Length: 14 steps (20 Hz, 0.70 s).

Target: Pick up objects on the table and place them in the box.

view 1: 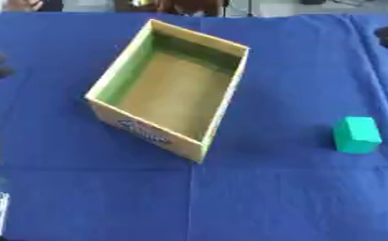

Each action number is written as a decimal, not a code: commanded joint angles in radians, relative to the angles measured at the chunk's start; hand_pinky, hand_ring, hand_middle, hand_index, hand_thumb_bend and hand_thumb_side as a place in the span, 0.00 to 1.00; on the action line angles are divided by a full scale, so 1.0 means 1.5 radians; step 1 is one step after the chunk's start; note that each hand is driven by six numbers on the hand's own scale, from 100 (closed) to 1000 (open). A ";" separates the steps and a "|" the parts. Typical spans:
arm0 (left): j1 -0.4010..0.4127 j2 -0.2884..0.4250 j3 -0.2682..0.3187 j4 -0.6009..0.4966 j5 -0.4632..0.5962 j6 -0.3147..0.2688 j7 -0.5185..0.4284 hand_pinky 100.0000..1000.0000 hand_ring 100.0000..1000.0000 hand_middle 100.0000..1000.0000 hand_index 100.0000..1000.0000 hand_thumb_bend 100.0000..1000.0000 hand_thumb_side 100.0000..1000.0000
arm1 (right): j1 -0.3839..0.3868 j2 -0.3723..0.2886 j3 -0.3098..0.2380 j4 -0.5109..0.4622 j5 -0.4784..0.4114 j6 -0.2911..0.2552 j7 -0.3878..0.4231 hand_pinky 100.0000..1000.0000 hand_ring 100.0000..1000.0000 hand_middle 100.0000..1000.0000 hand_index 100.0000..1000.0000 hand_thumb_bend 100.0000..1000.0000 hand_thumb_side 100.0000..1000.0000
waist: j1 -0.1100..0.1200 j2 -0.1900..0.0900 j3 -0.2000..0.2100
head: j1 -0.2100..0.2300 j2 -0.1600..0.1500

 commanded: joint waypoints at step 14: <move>0.002 0.009 0.006 -0.012 -0.004 0.004 0.003 0.63 0.65 0.67 0.84 0.00 1.00 | 0.055 -0.199 -0.018 -0.013 0.286 -0.016 0.082 0.81 0.94 0.76 0.87 0.47 1.00 | -0.004 -0.019 -0.009 | 0.003 -0.003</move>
